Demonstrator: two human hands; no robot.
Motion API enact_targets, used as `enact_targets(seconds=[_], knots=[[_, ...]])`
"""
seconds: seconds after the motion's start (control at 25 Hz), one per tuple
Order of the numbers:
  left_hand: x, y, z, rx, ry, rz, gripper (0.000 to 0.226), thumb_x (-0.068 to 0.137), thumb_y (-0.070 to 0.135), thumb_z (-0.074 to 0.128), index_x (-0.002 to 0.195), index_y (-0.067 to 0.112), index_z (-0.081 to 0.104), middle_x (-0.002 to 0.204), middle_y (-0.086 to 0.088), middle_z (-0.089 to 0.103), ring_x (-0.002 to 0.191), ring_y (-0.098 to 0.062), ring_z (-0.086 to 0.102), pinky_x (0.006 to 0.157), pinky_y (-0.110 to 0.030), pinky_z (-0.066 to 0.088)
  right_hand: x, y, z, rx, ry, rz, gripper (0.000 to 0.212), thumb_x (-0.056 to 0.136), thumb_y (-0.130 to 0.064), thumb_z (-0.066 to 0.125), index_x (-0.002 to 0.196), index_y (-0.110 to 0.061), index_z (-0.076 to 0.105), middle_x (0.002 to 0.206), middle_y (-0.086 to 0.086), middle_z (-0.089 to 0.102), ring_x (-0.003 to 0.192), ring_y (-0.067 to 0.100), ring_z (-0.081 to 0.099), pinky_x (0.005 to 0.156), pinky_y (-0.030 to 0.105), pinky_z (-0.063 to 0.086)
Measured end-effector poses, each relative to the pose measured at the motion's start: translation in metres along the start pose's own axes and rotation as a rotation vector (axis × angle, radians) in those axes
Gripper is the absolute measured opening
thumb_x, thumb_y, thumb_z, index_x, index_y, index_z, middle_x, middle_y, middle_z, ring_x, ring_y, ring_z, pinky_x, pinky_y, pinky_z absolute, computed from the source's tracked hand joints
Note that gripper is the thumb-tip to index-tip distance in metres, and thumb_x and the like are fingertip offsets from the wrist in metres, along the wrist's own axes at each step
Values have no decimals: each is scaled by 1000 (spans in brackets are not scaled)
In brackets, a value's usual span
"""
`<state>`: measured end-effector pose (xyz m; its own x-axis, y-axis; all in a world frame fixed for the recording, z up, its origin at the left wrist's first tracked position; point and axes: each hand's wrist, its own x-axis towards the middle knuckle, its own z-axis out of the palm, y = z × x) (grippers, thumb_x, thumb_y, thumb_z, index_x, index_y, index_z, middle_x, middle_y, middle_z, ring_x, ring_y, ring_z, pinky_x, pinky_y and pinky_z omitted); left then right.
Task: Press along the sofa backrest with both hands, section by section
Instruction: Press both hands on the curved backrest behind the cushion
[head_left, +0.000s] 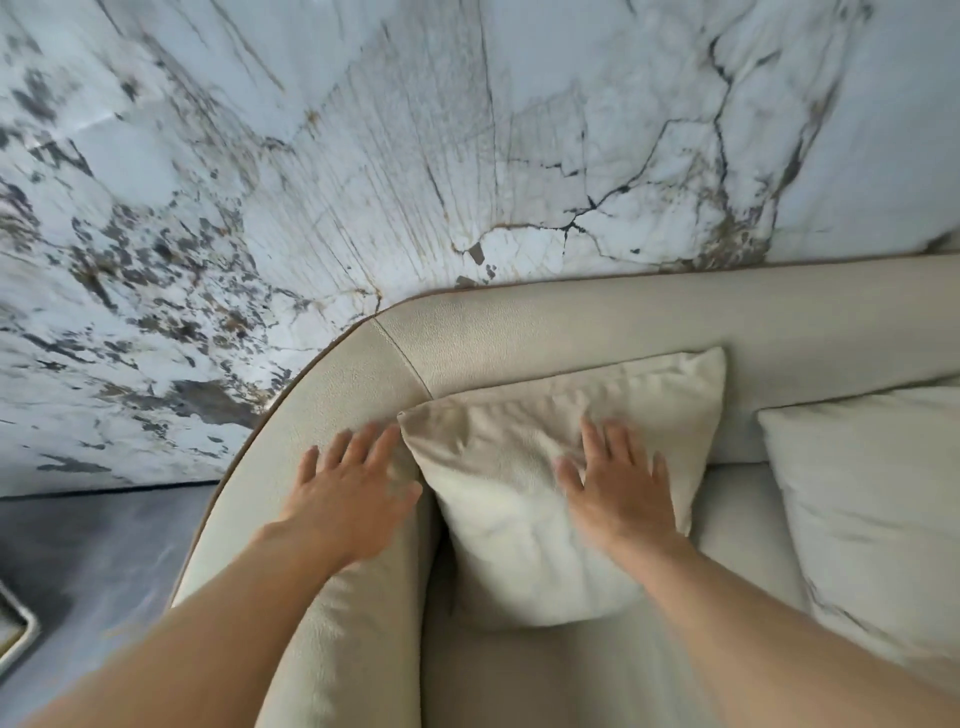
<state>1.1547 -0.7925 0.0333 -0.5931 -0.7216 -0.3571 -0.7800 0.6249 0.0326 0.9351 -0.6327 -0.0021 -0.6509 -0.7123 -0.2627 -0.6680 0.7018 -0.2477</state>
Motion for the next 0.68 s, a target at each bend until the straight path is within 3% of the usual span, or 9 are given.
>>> enact_targets(seconds=[0.12, 0.32, 0.68], knots=[[-56, 3, -6, 77, 39, 75, 74, 92, 62, 21, 148, 34, -19, 162, 7, -14, 148, -20, -13, 118, -44, -8, -55, -8, 1, -2, -117, 57, 67, 96, -57, 15, 153, -28, -4, 163, -3, -8, 148, 18, -10, 117, 48, -6], [-87, -7, -34, 83, 11, 290, 71, 94, 57, 25, 150, 35, -14, 163, 6, -13, 147, -19, -18, 119, -44, -12, -103, -50, -15, 33, -129, 160, 67, 96, -58, 14, 153, -30, -6, 163, -4, -10, 148, 18, -12, 117, 48, -8], [-54, -53, -65, 106, 84, 726, 69, 94, 58, 18, 150, 34, -16, 162, 7, -17, 146, -18, -22, 117, -43, -15, -178, -137, -31, 126, 44, 532, 65, 97, -57, 15, 153, -31, -8, 163, -3, -9, 149, 20, -11, 117, 49, -8]])
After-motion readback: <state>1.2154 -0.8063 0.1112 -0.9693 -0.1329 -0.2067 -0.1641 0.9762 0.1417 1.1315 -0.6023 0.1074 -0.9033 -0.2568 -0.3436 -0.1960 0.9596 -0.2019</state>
